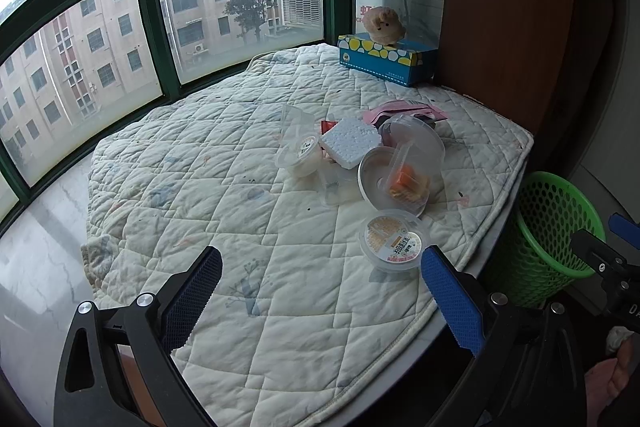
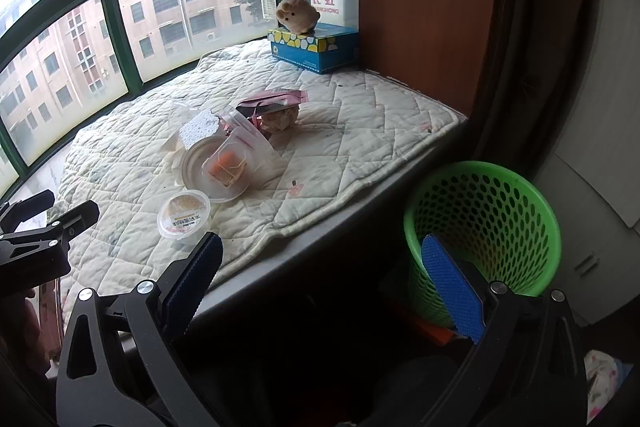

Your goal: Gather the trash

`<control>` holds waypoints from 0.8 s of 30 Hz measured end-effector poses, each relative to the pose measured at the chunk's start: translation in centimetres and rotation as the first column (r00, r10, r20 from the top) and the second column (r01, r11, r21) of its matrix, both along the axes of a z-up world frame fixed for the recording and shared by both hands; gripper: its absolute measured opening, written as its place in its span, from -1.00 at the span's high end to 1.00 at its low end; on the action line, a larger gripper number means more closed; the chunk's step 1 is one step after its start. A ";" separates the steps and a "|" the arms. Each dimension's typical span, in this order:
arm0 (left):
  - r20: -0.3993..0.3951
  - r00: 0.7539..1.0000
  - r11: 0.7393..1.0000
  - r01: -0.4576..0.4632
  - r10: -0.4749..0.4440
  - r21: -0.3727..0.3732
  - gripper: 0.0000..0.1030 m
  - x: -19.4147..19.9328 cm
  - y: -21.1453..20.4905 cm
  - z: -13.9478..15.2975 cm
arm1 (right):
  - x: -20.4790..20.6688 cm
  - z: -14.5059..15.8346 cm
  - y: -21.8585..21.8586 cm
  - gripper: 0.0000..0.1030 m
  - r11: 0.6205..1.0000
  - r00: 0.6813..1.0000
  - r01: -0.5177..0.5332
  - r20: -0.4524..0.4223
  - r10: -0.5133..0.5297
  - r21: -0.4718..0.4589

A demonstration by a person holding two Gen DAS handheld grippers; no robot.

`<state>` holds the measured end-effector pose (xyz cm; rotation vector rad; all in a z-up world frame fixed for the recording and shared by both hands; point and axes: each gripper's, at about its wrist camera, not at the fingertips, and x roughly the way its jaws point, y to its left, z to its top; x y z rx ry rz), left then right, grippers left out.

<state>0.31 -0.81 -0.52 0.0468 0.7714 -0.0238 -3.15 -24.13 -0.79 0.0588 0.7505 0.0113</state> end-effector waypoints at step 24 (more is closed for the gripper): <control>-0.004 1.000 1.000 -0.003 0.003 0.002 -0.88 0.1 -0.1 -0.1 | 0.0 -0.2 0.0 -0.92 1.000 1.000 -0.001 -0.002 0.001 0.007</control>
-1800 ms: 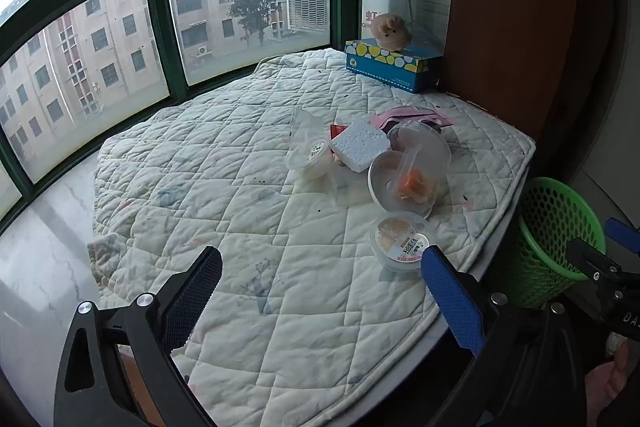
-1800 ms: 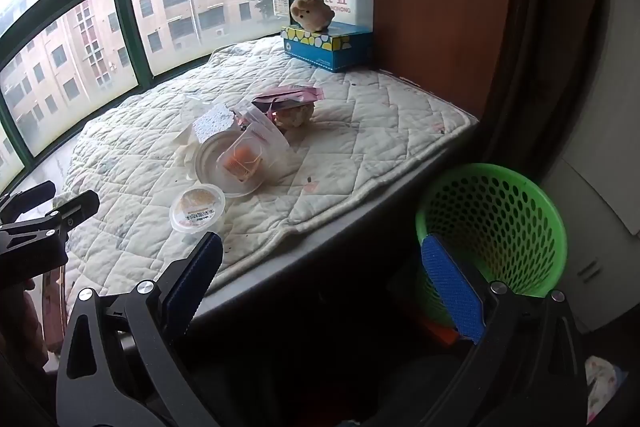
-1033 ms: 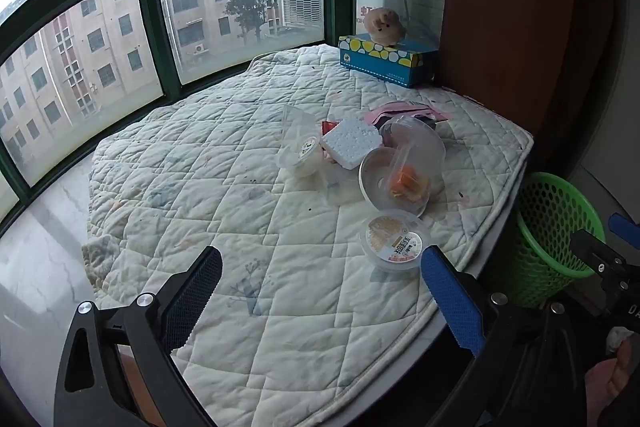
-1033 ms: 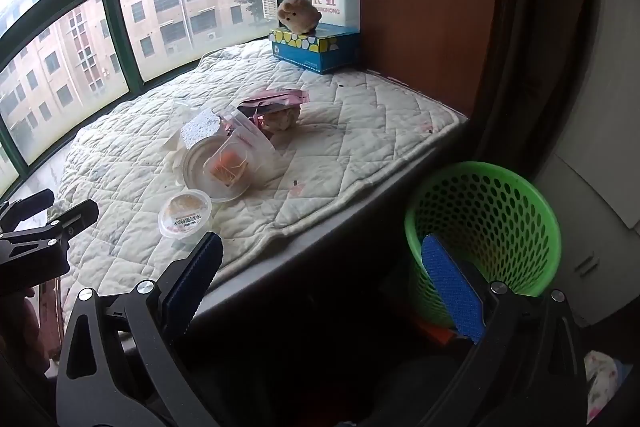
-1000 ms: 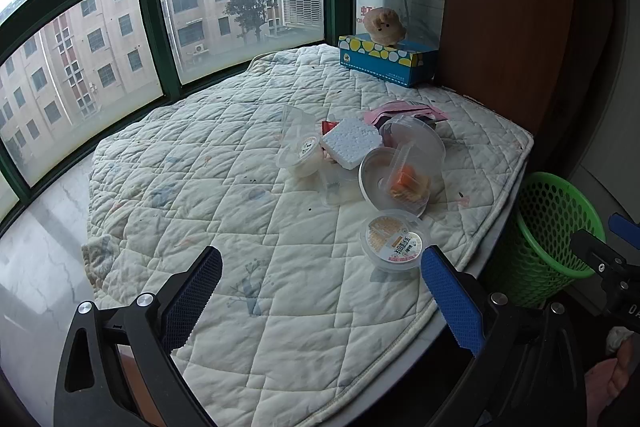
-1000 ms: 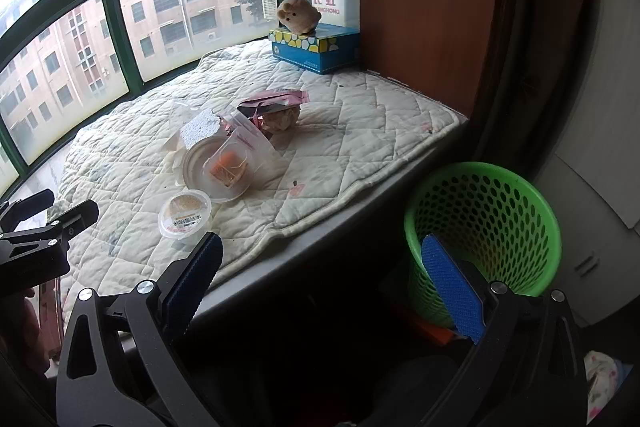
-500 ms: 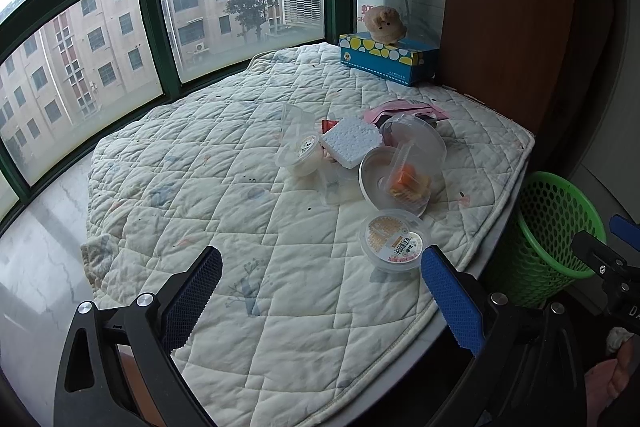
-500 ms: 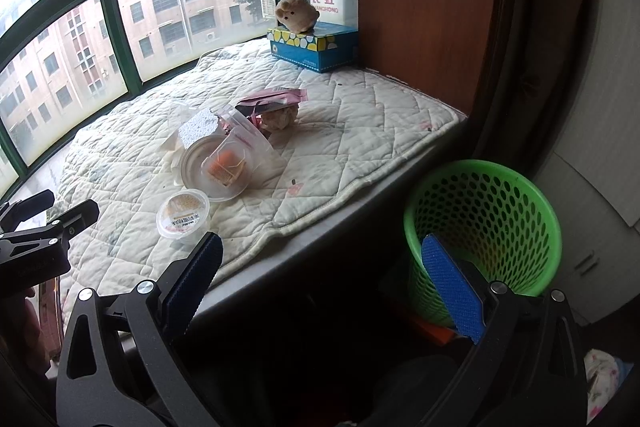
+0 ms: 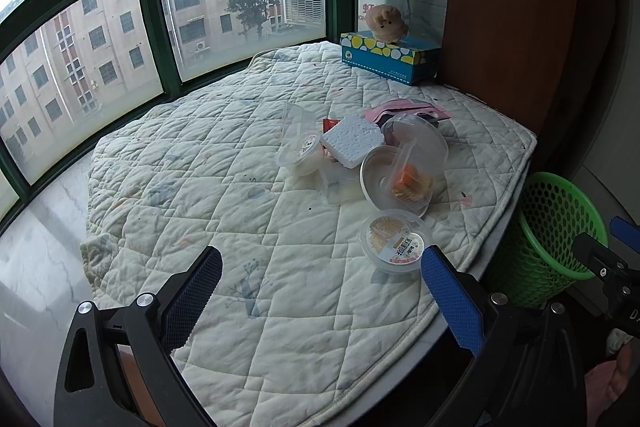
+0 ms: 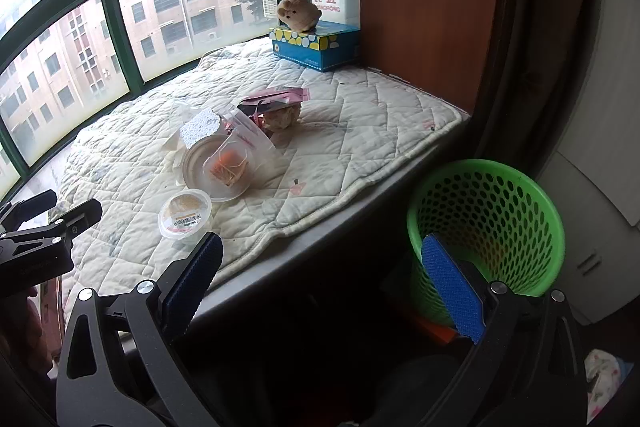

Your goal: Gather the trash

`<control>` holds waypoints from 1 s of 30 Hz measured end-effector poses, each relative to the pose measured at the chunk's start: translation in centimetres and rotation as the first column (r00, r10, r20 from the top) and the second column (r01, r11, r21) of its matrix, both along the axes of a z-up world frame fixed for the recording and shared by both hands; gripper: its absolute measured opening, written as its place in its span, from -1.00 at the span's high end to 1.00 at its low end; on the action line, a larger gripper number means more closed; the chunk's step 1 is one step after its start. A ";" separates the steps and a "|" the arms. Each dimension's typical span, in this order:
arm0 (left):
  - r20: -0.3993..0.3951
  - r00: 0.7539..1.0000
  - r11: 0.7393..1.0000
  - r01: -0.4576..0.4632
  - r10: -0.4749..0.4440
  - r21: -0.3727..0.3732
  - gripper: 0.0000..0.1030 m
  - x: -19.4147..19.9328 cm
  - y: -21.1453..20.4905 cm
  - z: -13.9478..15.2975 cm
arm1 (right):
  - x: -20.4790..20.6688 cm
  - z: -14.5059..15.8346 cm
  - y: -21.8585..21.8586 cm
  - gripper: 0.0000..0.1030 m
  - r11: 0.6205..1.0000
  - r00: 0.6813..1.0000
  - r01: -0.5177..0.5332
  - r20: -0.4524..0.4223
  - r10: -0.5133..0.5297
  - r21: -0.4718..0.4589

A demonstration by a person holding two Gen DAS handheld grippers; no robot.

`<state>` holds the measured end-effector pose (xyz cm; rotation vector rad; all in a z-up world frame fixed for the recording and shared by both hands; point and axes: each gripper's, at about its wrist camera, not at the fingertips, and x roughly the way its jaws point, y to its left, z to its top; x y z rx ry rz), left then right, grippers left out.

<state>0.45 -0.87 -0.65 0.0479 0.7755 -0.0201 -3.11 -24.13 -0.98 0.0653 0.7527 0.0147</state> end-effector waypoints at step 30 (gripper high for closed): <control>-0.008 1.000 1.000 -0.006 0.006 0.003 -0.88 -0.2 0.7 -0.5 | 1.9 -0.1 -0.6 -0.92 1.000 1.000 -0.014 -0.006 0.014 0.013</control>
